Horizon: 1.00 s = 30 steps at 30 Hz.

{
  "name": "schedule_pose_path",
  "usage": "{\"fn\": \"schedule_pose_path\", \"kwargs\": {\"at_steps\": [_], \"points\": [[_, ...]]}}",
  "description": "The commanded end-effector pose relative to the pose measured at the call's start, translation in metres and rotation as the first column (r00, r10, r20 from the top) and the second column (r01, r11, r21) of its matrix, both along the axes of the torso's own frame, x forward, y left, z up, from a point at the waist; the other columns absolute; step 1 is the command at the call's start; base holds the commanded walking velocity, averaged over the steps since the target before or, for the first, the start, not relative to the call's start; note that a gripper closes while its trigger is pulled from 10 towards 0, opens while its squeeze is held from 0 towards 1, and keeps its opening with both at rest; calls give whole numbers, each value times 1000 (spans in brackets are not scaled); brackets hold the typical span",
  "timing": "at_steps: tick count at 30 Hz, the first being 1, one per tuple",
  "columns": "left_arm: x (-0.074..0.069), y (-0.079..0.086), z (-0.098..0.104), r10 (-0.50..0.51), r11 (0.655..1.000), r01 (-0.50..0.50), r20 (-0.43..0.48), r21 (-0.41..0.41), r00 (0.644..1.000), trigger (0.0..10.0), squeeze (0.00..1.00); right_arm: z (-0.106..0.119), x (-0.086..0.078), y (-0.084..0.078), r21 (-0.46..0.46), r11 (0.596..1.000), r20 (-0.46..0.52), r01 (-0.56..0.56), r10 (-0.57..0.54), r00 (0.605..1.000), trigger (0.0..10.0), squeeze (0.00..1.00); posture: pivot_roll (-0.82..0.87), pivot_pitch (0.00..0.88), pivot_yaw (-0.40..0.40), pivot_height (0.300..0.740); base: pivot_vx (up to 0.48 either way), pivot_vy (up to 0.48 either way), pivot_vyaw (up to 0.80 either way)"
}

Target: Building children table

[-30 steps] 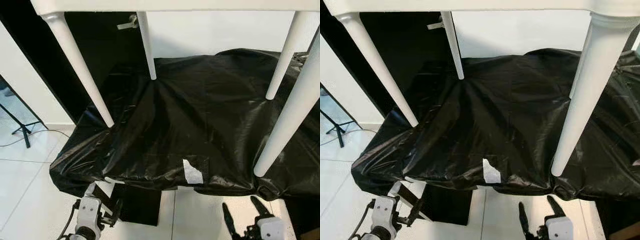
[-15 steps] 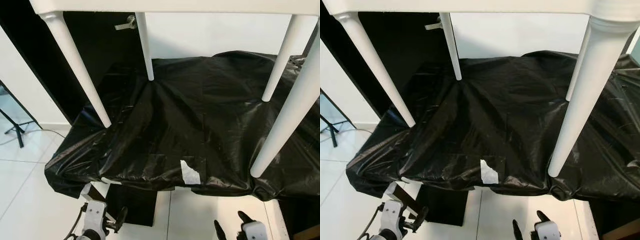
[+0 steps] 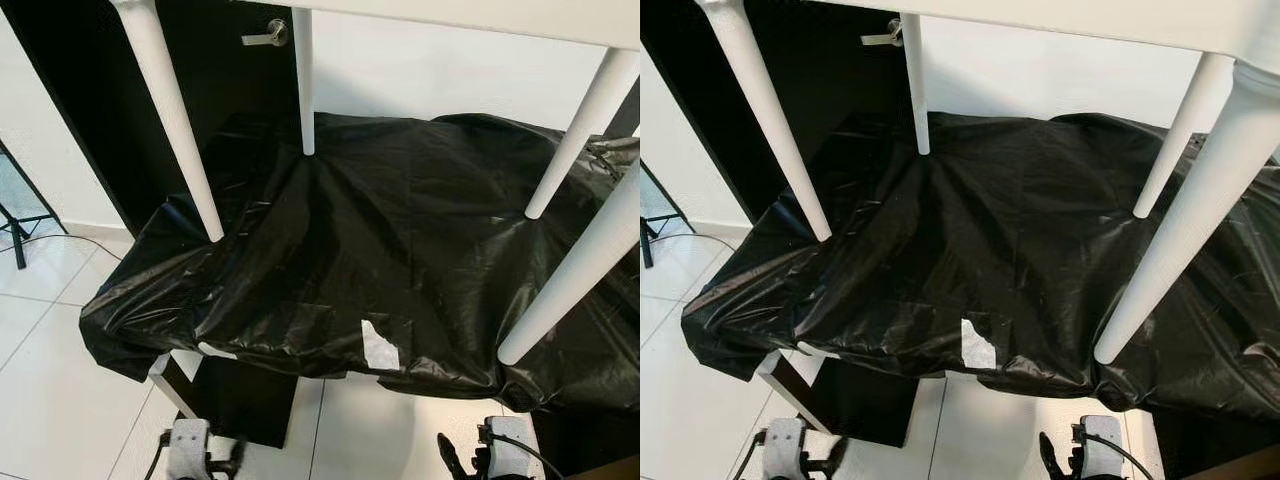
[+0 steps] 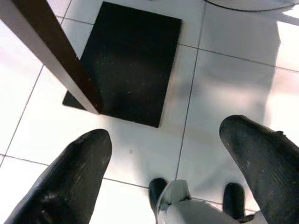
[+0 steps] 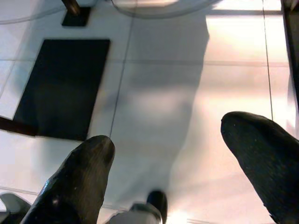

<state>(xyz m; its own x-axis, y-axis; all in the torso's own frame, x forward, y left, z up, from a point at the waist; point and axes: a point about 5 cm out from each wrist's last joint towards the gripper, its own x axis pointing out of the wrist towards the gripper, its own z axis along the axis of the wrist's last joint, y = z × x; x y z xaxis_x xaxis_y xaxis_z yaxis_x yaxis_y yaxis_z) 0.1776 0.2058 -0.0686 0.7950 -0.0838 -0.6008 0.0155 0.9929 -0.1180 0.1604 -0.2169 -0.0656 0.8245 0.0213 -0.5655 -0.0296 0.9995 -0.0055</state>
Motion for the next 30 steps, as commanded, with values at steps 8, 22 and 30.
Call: {"fn": "schedule_pose_path", "kwargs": {"at_steps": [8, 22, 30], "points": [[4, -14, -5, -1, 1000, -1, -63, -27, 998, 10000, 0, -11, -1, -2, 9, 997, -123, 71, -69, 990, 10000, 0, 82, 0, -7, 740, 0, 0, 0], [-4, -26, -17, 26, 999, -32, -217, -21, 976, 10000, 0, -20, 1, 14, 2, 996, -244, 87, -84, 966, 10000, 0, 53, 0, 7, 740, 0, 0, 0], [8, -35, -13, 31, 998, -41, -204, -45, 979, 10000, 0, -21, 4, 23, -9, 1000, -264, 17, -19, 964, 10000, 0, 59, 0, 5, 740, 0, 0, 0]]}}
